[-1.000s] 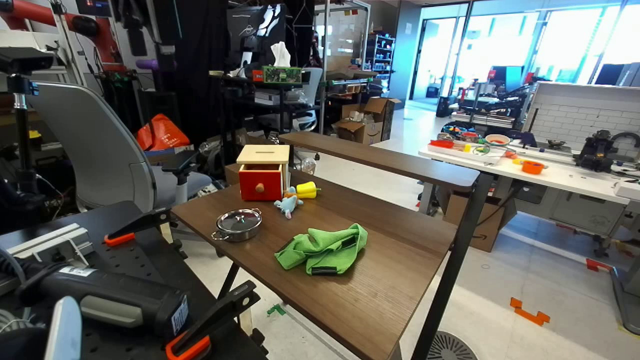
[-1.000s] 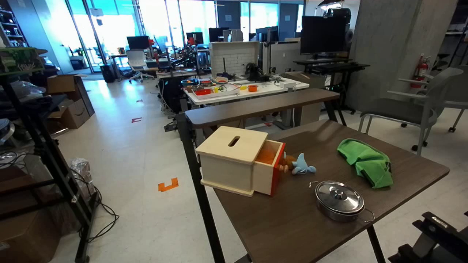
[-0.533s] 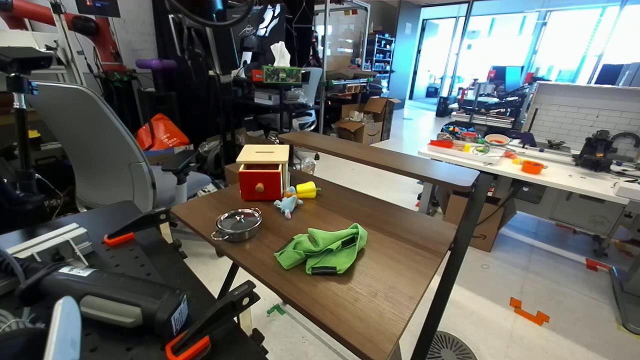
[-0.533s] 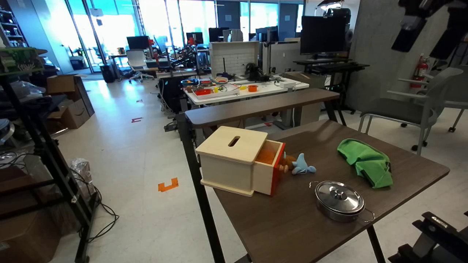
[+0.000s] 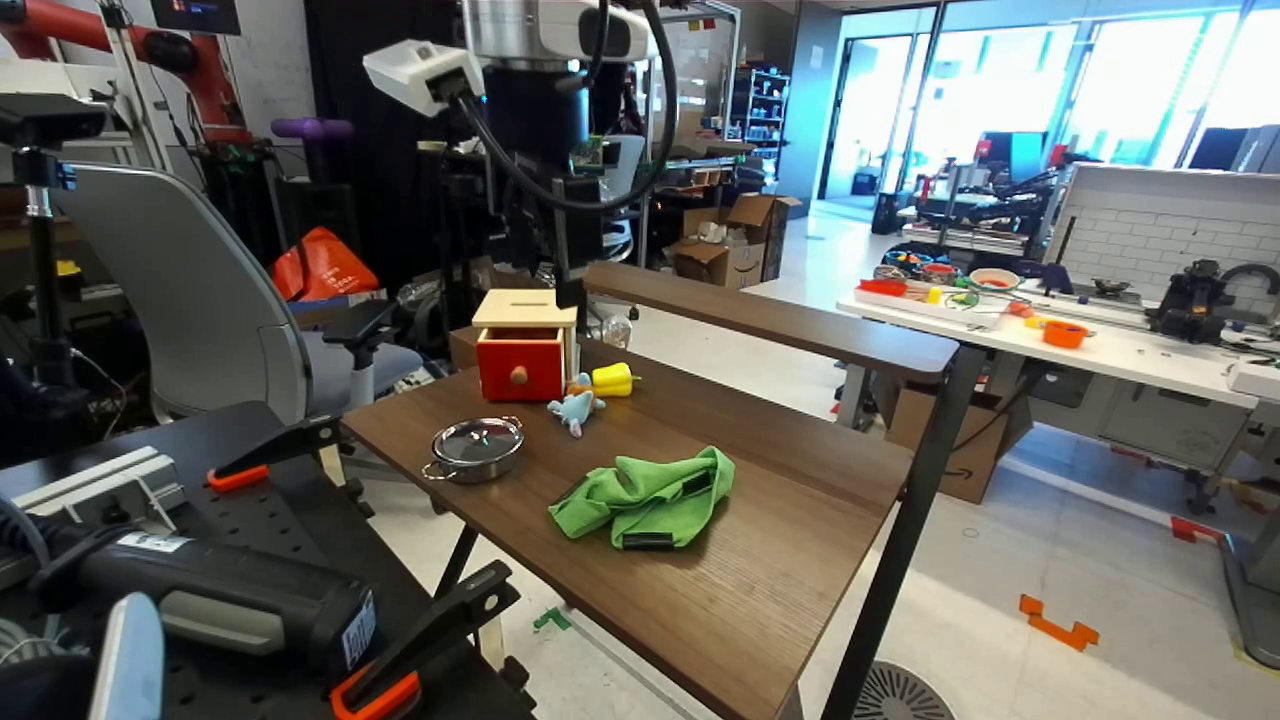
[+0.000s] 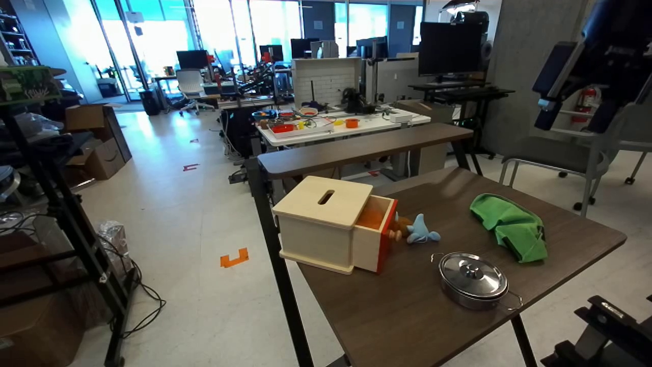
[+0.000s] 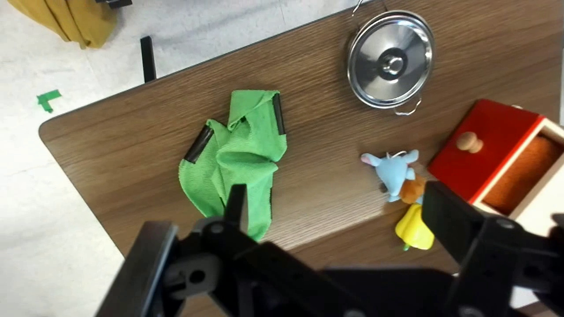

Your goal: Move the green cloth to the right

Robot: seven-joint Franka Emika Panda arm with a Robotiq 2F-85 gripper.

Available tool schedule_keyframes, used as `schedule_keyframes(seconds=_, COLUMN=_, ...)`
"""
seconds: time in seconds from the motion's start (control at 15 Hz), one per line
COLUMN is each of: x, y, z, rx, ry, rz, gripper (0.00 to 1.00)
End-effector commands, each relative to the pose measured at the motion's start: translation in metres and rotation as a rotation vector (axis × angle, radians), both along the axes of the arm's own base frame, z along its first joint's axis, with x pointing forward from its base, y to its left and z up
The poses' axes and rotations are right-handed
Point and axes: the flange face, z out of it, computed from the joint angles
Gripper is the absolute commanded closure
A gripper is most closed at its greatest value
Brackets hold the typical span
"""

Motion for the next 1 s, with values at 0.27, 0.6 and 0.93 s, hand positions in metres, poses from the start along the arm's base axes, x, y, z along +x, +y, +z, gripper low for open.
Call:
schedule_keyframes(seconds=0.27, x=0.045, y=-0.037, z=-0.092, rx=-0.001, ry=0.019, rz=-0.075, gripper=0.00)
schedule_keyframes(seconds=0.6, x=0.057, y=-0.066, z=-0.147, rx=-0.006, ry=0.026, rz=-0.138, gripper=0.00)
schedule_keyframes(seconds=0.93, x=0.073, y=-0.086, z=-0.186, rx=-0.003, ry=0.041, rz=-0.176, gripper=0.00)
